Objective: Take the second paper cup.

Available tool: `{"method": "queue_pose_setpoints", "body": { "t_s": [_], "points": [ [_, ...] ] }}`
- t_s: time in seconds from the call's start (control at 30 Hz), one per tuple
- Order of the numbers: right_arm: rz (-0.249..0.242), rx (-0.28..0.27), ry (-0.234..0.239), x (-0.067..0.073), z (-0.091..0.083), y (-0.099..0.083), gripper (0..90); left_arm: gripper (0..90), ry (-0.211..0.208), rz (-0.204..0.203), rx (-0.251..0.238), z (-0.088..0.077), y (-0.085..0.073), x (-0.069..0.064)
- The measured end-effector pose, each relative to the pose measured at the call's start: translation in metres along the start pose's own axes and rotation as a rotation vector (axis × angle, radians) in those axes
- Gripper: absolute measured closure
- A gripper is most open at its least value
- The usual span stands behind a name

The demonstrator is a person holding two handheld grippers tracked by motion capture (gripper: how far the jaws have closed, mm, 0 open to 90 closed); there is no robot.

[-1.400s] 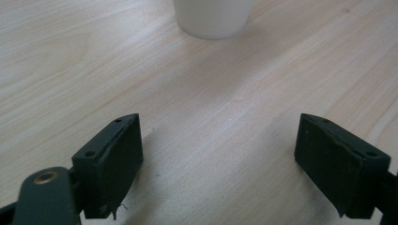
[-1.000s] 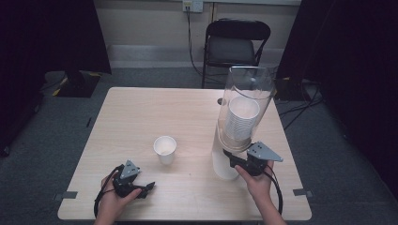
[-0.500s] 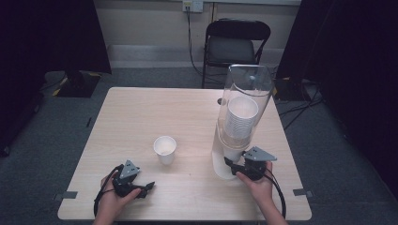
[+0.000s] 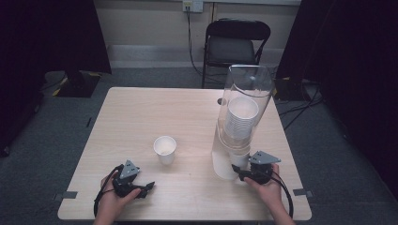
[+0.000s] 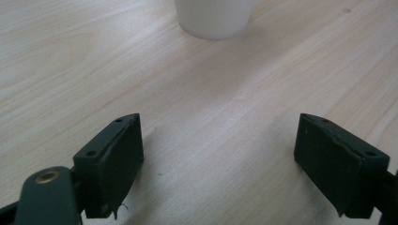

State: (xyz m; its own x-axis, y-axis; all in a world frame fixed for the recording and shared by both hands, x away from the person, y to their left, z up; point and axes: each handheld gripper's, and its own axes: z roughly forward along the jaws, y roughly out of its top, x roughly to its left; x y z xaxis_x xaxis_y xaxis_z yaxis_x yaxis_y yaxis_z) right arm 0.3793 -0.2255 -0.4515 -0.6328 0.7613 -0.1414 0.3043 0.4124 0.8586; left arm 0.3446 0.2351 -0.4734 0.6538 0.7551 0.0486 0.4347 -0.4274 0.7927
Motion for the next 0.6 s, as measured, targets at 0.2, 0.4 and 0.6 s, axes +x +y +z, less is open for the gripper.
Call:
{"method": "queue_pose_setpoints", "body": {
  "t_s": [0.2, 0.4, 0.6],
  "points": [
    [0.032, 0.018, -0.02, -0.012, -0.005, -0.007, 35.7, 15.7, -0.001, -0.001, 0.0, 0.0, 0.0, 0.0],
    [0.069, 0.032, -0.071, -0.025, -0.008, -0.012, 35.3, 15.7, 0.0, -0.001, 0.0, 0.0, 0.0, 0.0],
    [0.097, 0.04, -0.119, -0.036, -0.006, -0.015, 35.0, 15.7, 0.0, 0.0, 0.0, 0.0, 0.0, 0.0]
  ]
}}
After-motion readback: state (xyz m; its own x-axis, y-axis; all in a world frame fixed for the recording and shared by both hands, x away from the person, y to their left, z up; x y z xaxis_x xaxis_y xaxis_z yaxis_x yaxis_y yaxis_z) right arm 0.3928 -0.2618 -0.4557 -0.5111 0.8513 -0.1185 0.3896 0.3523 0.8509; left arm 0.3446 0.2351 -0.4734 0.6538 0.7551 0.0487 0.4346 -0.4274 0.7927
